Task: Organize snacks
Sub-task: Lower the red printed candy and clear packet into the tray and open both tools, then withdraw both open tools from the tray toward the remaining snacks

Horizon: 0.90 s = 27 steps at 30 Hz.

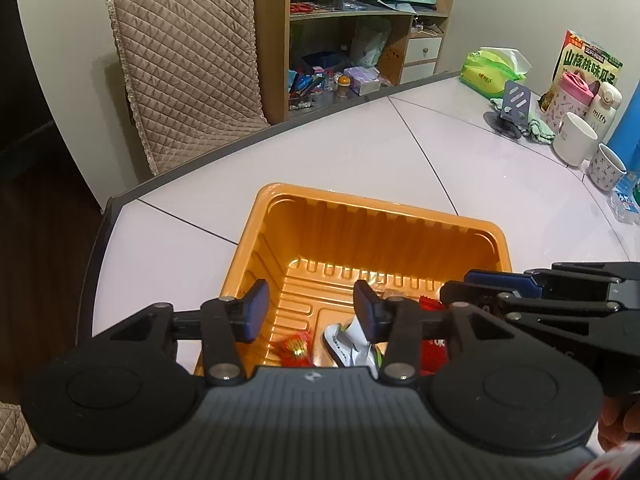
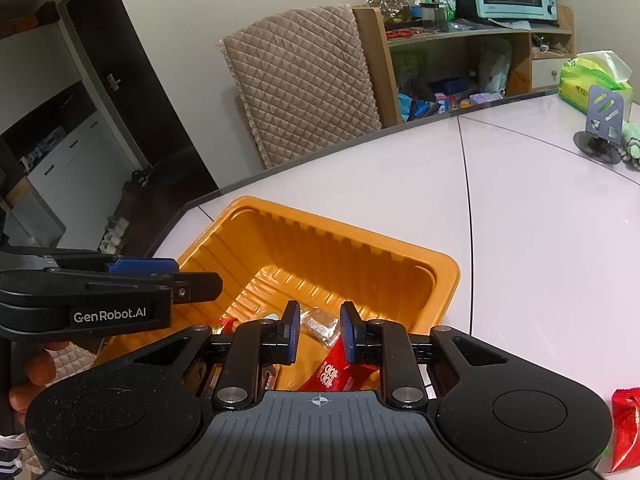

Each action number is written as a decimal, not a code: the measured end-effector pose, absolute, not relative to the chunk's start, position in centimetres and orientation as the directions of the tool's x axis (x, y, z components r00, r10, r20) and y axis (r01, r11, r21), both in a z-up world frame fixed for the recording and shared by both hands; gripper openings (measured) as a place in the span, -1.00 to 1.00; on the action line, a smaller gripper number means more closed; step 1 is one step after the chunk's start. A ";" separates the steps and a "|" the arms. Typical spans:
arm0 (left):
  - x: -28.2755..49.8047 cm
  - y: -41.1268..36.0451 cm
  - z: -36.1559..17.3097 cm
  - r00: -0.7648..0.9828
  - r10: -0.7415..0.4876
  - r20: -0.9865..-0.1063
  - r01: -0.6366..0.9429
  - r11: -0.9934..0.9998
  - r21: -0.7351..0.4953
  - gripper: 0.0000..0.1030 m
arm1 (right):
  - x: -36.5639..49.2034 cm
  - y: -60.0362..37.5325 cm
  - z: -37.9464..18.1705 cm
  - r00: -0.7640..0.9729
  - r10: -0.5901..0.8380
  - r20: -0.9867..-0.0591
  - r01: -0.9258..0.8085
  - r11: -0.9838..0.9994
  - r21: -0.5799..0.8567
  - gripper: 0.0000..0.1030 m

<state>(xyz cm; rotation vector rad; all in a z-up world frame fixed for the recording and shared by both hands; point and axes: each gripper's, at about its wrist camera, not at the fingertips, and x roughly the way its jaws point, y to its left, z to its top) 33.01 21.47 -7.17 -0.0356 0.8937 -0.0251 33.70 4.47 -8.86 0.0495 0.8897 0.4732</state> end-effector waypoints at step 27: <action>24.9 21.0 -2.7 0.623 0.019 -0.782 -0.104 0.993 -0.058 0.39 | 27.5 2.8 -5.3 0.564 0.438 -0.700 -0.394 0.888 0.239 0.31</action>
